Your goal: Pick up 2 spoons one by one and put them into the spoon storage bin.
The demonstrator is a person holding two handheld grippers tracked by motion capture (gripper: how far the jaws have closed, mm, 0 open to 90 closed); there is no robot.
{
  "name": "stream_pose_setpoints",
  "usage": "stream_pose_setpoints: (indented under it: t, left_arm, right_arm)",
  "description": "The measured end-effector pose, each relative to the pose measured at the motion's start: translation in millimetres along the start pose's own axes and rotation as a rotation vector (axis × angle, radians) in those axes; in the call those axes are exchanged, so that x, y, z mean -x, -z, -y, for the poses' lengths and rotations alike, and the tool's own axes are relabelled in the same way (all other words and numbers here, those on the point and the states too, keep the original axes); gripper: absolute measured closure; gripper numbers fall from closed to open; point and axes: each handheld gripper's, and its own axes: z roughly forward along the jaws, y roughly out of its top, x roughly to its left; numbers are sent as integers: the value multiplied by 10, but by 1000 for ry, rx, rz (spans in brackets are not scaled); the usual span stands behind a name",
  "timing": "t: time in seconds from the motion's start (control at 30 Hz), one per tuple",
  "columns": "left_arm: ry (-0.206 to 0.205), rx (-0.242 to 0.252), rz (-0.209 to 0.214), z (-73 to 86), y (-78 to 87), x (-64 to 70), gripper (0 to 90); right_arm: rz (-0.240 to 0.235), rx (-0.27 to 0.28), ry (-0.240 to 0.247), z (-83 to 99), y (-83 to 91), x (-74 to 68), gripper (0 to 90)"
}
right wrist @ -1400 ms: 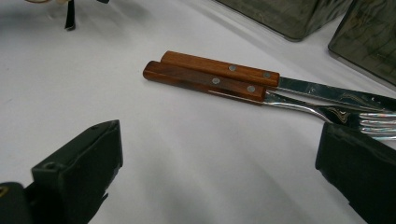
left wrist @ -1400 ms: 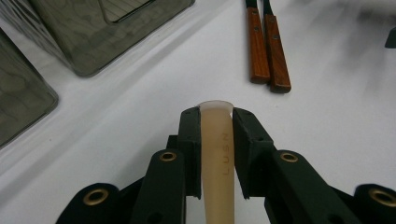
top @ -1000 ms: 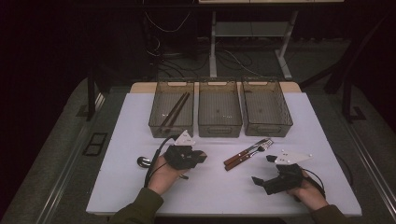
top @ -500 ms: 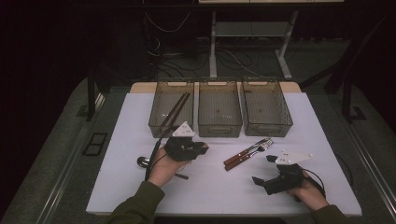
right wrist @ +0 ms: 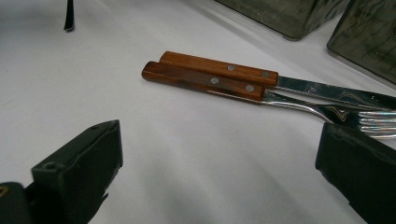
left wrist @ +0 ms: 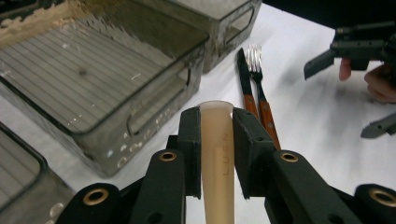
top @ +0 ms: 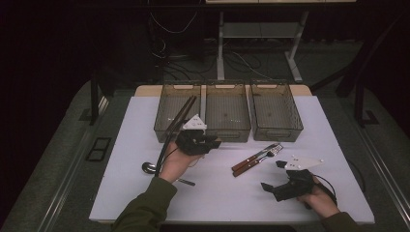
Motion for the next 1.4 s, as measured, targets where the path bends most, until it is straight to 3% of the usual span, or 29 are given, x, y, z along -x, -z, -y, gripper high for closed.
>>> stream_pose_setpoints:
  t: [0.4, 1.4]
  left_arm:
    - [-1, 16, -19, -259, -54, -136, 728]
    - [79, 53, -88, -784, -408, -503, 726]
  right_arm:
    - [1, 3, 2, -1, 3, 2, 9]
    - [-11, 12, 6, -12, 22, -24, 9]
